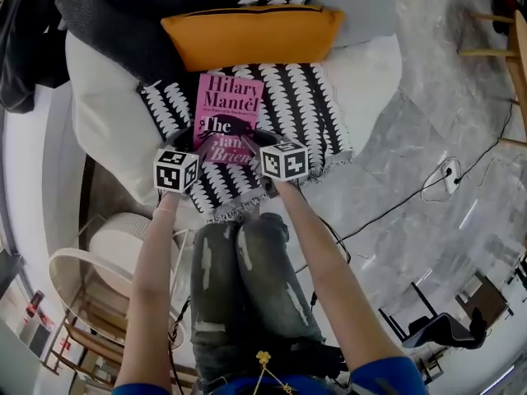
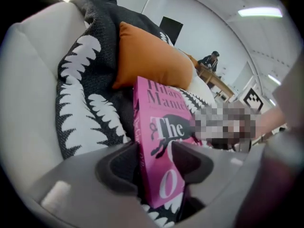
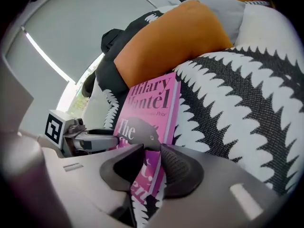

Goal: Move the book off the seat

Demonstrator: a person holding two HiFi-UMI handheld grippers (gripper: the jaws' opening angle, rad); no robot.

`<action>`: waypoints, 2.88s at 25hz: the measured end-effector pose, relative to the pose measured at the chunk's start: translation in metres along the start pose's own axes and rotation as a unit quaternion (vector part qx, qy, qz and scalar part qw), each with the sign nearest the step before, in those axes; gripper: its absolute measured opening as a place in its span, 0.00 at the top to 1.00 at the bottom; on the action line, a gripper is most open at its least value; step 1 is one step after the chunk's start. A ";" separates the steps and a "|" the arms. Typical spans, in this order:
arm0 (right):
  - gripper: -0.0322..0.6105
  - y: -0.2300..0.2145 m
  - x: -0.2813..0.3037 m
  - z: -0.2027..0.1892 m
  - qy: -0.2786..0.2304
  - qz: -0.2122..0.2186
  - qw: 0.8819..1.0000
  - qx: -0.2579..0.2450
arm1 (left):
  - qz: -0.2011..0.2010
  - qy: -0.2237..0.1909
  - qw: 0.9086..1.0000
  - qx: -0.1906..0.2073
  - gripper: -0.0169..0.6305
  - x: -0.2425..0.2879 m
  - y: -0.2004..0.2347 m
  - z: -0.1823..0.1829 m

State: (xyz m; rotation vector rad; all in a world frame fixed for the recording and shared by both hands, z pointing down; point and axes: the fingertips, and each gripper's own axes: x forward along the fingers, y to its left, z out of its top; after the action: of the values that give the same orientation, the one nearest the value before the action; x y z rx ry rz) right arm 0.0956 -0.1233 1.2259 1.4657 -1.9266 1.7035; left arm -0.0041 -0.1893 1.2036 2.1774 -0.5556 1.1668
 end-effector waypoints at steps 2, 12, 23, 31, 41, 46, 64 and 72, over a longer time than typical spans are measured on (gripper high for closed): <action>0.79 0.000 -0.008 0.000 0.005 -0.003 1.000 0.006 | 0.001 0.009 1.000 -0.020 0.65 -0.004 -0.007 -0.001; 0.78 0.088 -0.162 0.043 0.050 -0.037 0.997 -0.051 | -0.003 -0.002 0.998 -0.066 0.68 -0.144 -0.107 0.055; 0.79 0.239 -0.354 0.146 0.032 -0.057 0.993 -0.100 | 0.005 -0.067 0.994 -0.086 0.70 -0.347 -0.202 0.174; 0.79 0.351 -0.478 0.197 -0.002 -0.071 0.982 -0.173 | 0.025 -0.144 0.986 -0.085 0.71 -0.489 -0.264 0.233; 0.79 0.436 -0.575 0.194 -0.065 -0.063 0.970 -0.226 | 0.035 -0.205 0.976 -0.060 0.71 -0.600 -0.322 0.246; 0.79 0.446 -0.606 0.174 -0.071 -0.060 0.970 -0.223 | 0.018 -0.195 0.978 -0.068 0.71 -0.619 -0.350 0.232; 0.79 0.460 -0.623 0.153 -0.097 -0.045 0.970 -0.216 | 0.037 -0.198 0.978 -0.052 0.71 -0.644 -0.366 0.220; 0.79 0.460 -0.623 0.151 -0.094 -0.046 0.971 -0.213 | 0.039 -0.197 0.978 -0.064 0.71 -0.644 -0.367 0.216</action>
State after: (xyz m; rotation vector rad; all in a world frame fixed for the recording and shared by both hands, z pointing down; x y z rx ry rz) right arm 0.1312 0.0189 0.4502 1.5535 -2.1096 1.0525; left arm 0.0088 -0.0157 0.4515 2.3005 -0.8649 0.7120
